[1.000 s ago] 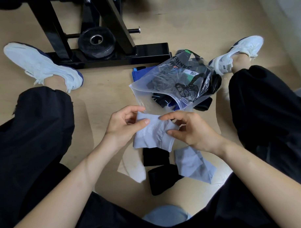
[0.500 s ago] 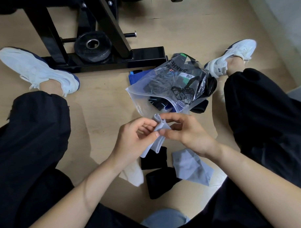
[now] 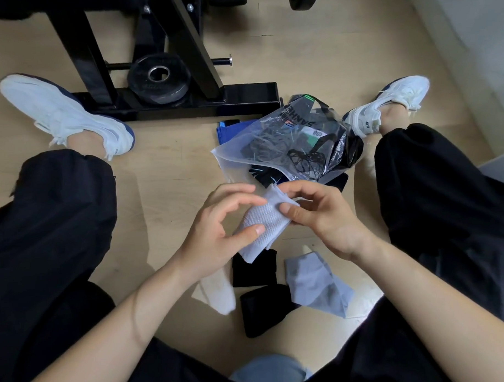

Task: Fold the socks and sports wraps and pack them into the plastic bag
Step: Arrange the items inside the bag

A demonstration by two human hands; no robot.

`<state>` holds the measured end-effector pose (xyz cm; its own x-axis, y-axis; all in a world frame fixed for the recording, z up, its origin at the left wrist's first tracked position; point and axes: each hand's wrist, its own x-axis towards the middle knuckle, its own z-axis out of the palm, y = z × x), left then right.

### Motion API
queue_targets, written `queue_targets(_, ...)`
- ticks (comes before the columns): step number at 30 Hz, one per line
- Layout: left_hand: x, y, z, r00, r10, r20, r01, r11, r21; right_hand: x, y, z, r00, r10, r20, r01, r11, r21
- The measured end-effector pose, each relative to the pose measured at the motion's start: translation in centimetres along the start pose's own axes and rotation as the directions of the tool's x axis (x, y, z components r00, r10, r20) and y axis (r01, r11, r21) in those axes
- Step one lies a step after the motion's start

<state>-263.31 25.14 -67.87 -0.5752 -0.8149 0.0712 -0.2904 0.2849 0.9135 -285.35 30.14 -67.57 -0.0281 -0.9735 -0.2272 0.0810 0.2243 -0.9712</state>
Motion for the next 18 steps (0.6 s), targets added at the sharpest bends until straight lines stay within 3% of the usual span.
queue_targets(4,-0.2,0.1,0.2,0.979,-0.1,0.175,0.137,0.968,-0.209,-0.1,-0.3,0.0,1.0,0.026,0.007,-0.027,0.992,0.124)
queue_targets(7,-0.3,0.3,0.7,0.979,-0.12,0.168,0.156,0.962,-0.225,0.1,-0.3,0.3,0.998,0.01,-0.067,-0.003,0.994,0.11)
queue_targets(9,-0.3,0.1,0.7,0.985,-0.12,0.126,0.142,0.973,-0.183,0.2,0.0,0.2,0.993,-0.028,-0.114,0.028,1.0,-0.002)
queue_targets(11,-0.3,-0.5,0.5,0.988,-0.118,0.097,0.126,0.989,-0.079,0.3,0.4,-0.3,0.978,-0.151,-0.145,0.101,0.947,-0.307)
queue_targets(12,-0.3,-0.8,0.3,0.99,-0.111,0.082,0.112,0.994,-0.004,0.5,0.5,-0.7,0.959,-0.252,-0.127,0.155,0.847,-0.508)
queue_targets(14,-0.3,-1.6,-0.2,0.994,-0.097,0.056,0.089,0.986,0.138,1.2,0.6,-1.5,0.91,-0.414,0.026,0.265,0.532,-0.804)
queue_targets(16,-0.2,-2.3,-0.6,0.995,-0.097,0.034,0.088,0.972,0.22,2.6,0.6,-1.9,0.897,-0.405,0.175,0.293,0.25,-0.923)
queue_targets(18,-0.1,-2.7,-0.9,0.994,-0.109,0.006,0.104,0.963,0.247,4.0,0.9,-1.8,0.911,-0.333,0.245,0.289,0.086,-0.954)
